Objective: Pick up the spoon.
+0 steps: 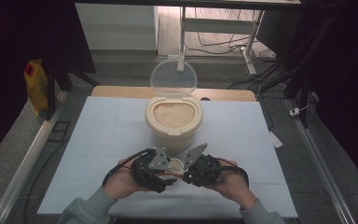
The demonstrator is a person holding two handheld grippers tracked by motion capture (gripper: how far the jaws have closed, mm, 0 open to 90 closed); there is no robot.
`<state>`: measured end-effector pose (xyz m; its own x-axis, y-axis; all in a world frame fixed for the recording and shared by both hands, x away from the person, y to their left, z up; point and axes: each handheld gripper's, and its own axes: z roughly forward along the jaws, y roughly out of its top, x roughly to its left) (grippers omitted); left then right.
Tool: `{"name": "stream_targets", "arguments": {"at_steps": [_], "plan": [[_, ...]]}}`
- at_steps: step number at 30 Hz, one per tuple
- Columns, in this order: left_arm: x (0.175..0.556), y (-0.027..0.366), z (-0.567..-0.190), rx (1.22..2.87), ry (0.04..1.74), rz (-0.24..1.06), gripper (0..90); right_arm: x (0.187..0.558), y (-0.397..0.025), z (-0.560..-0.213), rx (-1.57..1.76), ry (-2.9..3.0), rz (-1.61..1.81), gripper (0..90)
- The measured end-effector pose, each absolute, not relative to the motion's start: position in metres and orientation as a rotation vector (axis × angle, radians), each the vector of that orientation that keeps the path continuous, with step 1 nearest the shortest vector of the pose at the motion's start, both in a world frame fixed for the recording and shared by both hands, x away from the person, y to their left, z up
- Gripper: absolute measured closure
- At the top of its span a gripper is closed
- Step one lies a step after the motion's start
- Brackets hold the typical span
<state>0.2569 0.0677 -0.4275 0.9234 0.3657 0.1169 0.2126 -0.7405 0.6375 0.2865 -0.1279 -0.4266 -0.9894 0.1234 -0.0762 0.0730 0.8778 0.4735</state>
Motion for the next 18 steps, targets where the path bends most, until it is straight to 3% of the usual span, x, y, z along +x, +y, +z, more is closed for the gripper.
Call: {"name": "stream_targets", "arguments": {"at_steps": [18], "plan": [[0.258, 0.062, -0.439, 2.564, 0.365, 0.263, 63.5, 0.275, -0.112, -0.423, 0.009, 2.916, 0.703, 77.8]]}}
